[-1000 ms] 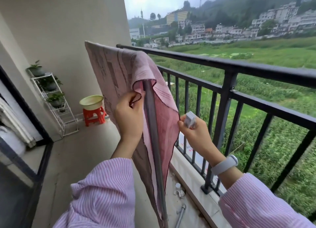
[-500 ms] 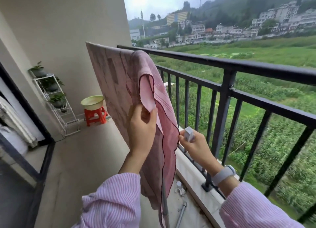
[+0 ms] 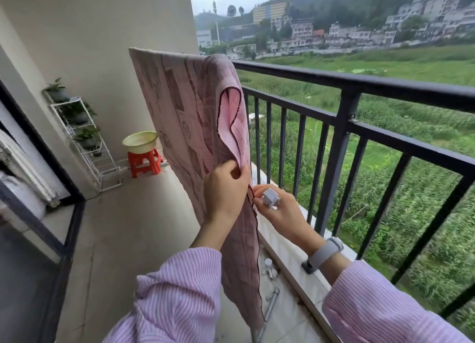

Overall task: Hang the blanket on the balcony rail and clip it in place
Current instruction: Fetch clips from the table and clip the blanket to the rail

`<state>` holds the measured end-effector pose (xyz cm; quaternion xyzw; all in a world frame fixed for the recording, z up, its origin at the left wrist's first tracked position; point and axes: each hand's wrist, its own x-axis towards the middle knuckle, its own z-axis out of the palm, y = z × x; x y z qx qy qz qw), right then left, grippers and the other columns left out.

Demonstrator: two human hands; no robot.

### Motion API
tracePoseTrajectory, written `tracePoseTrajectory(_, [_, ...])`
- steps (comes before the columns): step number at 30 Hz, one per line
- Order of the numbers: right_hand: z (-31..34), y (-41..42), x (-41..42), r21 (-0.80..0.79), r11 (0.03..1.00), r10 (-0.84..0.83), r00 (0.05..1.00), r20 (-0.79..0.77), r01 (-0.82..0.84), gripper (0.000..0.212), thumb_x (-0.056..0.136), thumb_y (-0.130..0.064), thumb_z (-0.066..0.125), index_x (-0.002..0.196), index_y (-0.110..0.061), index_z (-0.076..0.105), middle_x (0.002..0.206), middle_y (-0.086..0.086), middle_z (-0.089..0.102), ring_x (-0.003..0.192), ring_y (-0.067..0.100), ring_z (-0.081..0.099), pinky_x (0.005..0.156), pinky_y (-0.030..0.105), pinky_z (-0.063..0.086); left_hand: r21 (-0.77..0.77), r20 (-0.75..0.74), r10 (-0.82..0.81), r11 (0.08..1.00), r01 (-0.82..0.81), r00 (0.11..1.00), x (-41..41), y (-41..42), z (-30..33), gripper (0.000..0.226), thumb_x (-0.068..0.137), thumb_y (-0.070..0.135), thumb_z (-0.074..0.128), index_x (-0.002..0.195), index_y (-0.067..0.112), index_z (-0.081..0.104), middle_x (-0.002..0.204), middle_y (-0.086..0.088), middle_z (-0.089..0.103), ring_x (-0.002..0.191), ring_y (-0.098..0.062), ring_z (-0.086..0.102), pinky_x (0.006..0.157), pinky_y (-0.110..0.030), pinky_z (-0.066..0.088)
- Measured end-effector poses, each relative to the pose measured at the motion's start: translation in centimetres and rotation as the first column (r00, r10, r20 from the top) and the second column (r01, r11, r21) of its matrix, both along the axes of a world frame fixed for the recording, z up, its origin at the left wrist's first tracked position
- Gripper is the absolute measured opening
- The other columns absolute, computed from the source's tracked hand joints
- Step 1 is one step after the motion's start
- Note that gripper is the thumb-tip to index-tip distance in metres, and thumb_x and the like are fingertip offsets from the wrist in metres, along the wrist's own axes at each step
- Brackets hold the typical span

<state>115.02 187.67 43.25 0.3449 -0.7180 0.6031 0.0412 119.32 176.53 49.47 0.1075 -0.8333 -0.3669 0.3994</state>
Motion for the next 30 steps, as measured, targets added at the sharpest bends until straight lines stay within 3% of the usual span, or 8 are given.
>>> tracePoseTrajectory(4, [-1.1,0.8,0.1,-0.035,0.996,-0.075,0.988,0.134,0.081,0.021,0.088,-0.008,0.056,0.087,-0.029,0.056,0.080,-0.004,0.060,0.074,0.019,0.061,0.069,0.037,0.052,0.044,0.009,-0.097,0.994,0.097,0.995,0.2,-0.6,0.2,0.046,0.083,0.017,0.061,0.047,0.015,0.033,0.043,0.005,0.034,0.046,-0.008,0.034,0.043,-0.017,0.026])
tracePoseTrajectory(9, [0.2,1.0,1.1,-0.208,0.978,0.013,0.982,0.190,0.027,0.024,0.087,-0.003,0.056,0.098,-0.024,0.055,0.085,-0.003,0.060,0.070,0.013,0.057,0.060,0.023,0.052,0.168,0.048,-0.217,0.964,0.206,0.975,0.1,-0.4,0.1,0.031,0.081,0.019,0.063,0.056,0.002,0.051,0.051,-0.003,0.048,0.049,-0.006,0.037,0.048,-0.020,0.029])
tracePoseTrajectory(12, [0.2,0.6,0.9,-0.099,0.995,0.020,0.982,0.185,-0.002,0.023,0.088,-0.008,0.056,0.106,-0.021,0.052,0.087,-0.005,0.057,0.070,0.010,0.058,0.059,0.024,0.051,0.177,0.092,-0.235,0.960,0.217,0.968,0.0,-0.2,0.3,0.023,0.080,0.019,0.062,0.065,0.004,0.059,0.057,-0.001,0.057,0.052,-0.004,0.045,0.050,-0.017,0.034])
tracePoseTrajectory(14, [-0.4,0.5,0.8,-0.019,1.000,-0.007,0.965,0.261,0.012,0.015,0.089,-0.009,0.054,0.099,-0.016,0.046,0.077,0.001,0.053,0.057,0.009,0.057,0.049,0.021,0.050,0.160,0.090,-0.206,0.969,0.190,0.974,0.0,-0.2,0.4,0.021,0.081,0.019,0.061,0.067,0.003,0.061,0.060,-0.003,0.060,0.054,-0.005,0.048,0.049,-0.013,0.033])
tracePoseTrajectory(18, [-1.5,1.0,1.0,0.155,0.988,-0.088,0.903,0.420,0.024,0.024,0.085,-0.006,0.059,0.095,-0.013,0.038,0.073,0.007,0.056,0.047,0.014,0.057,0.042,0.022,0.046,0.177,0.041,-0.192,0.967,0.182,0.981,0.4,-0.3,0.1,0.021,0.083,0.018,0.061,0.074,-0.001,0.061,0.069,-0.013,0.066,0.061,-0.013,0.052,0.052,-0.018,0.036])
tracePoseTrajectory(21, [-1.6,1.5,0.9,0.246,0.964,-0.197,0.900,0.390,0.105,0.030,0.080,-0.007,0.064,0.085,-0.016,0.036,0.074,0.006,0.054,0.048,0.014,0.055,0.044,0.024,0.042,0.164,0.039,-0.196,0.969,0.187,0.980,0.5,-0.2,0.0,0.023,0.083,0.017,0.061,0.070,-0.002,0.060,0.066,-0.014,0.064,0.060,-0.013,0.050,0.051,-0.018,0.035])
tracePoseTrajectory(25, [-1.3,1.9,0.7,0.282,0.951,-0.229,0.908,0.350,0.131,0.032,0.080,-0.008,0.062,0.078,-0.023,0.033,0.085,0.009,0.053,0.064,0.020,0.050,0.057,0.033,0.040,0.152,0.050,-0.188,0.972,0.179,0.981,0.4,0.0,-0.1,0.025,0.083,0.019,0.061,0.070,-0.002,0.061,0.068,-0.015,0.065,0.060,-0.014,0.052,0.055,-0.023,0.038])
tracePoseTrajectory(30, [-0.2,2.6,1.8,0.151,0.971,-0.215,0.954,0.211,0.185,0.023,0.081,-0.020,0.067,0.081,-0.023,0.044,0.075,-0.005,0.056,0.056,0.014,0.052,0.060,0.032,0.046,0.149,0.077,-0.166,0.977,0.153,0.983,0.2,0.2,-0.1,0.027,0.082,0.021,0.062,0.070,-0.004,0.060,0.067,-0.017,0.064,0.059,-0.017,0.049,0.054,-0.024,0.036])
